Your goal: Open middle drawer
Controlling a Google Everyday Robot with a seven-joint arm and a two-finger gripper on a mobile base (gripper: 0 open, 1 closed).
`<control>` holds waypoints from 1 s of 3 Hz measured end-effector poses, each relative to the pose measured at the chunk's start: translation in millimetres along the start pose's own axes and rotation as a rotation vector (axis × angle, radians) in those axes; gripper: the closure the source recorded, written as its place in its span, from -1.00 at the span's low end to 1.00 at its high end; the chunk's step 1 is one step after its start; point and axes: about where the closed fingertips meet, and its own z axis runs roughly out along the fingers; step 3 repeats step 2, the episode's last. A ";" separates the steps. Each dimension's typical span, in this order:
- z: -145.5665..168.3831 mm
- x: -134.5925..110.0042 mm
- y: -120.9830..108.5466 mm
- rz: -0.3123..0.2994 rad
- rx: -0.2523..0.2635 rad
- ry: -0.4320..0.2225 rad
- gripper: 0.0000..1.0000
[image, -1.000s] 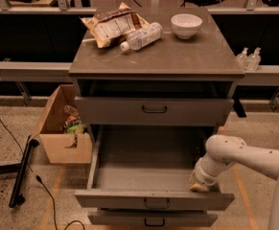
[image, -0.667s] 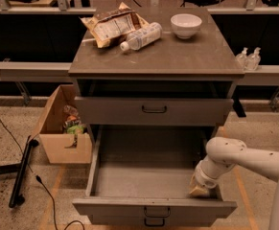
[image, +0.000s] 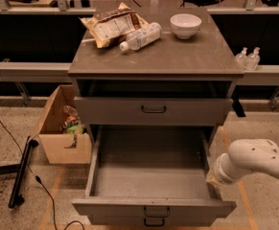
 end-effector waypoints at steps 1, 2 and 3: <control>-53.8 27.6 -14.3 0.091 0.159 0.050 1.00; -65.3 29.6 -17.2 0.149 0.188 0.052 0.68; -65.3 29.6 -17.2 0.149 0.188 0.052 0.68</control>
Offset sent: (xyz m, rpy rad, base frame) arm -0.0060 -0.0392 0.0461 -0.0810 -0.1079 -0.1274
